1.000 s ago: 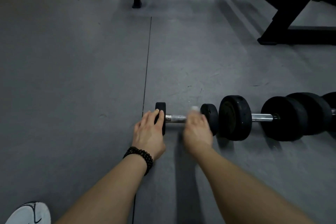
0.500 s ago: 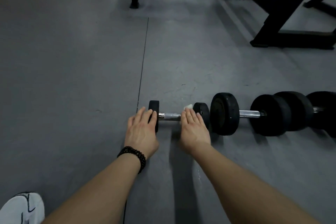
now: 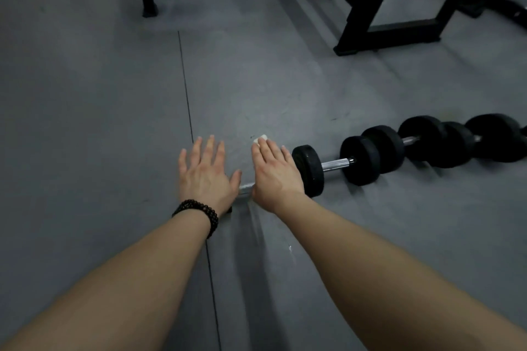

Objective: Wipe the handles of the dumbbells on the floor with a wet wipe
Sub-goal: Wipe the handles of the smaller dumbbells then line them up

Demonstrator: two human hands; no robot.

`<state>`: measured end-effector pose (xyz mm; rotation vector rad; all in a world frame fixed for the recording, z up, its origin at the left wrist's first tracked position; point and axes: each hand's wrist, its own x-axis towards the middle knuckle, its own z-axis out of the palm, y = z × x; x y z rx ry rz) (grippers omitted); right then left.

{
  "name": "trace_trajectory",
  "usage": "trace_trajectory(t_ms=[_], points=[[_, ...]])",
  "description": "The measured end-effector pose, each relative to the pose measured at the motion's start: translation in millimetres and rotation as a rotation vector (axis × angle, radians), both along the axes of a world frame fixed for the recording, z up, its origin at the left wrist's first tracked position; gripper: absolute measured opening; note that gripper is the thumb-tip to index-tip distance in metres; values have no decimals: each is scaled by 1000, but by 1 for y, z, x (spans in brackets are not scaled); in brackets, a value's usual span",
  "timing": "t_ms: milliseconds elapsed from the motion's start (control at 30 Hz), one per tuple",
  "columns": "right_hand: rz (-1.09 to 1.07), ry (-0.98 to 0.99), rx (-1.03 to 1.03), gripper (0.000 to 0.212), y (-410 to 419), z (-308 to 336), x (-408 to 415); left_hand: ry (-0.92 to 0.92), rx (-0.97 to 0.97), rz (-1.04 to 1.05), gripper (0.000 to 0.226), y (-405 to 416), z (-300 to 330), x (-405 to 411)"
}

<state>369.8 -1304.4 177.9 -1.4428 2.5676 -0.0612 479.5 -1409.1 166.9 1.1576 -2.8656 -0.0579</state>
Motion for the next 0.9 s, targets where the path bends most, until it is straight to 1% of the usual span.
trace_trajectory(t_ms=[133,333,500,600,733,900], points=[[-20,-11,0,83,16,105,2,-23,12,-17,74,13,107,3],[-40,12,-13,84,54,282,-9,-21,24,-28,73,41,290,10],[-58,48,-54,84,103,443,-5,-44,60,-18,72,86,449,23],[-55,55,-55,82,138,530,2,-1,56,29,72,122,537,35],[5,88,-33,82,177,623,17,20,54,62,72,171,631,51],[77,105,-30,82,204,701,47,-17,58,97,72,213,709,88]])
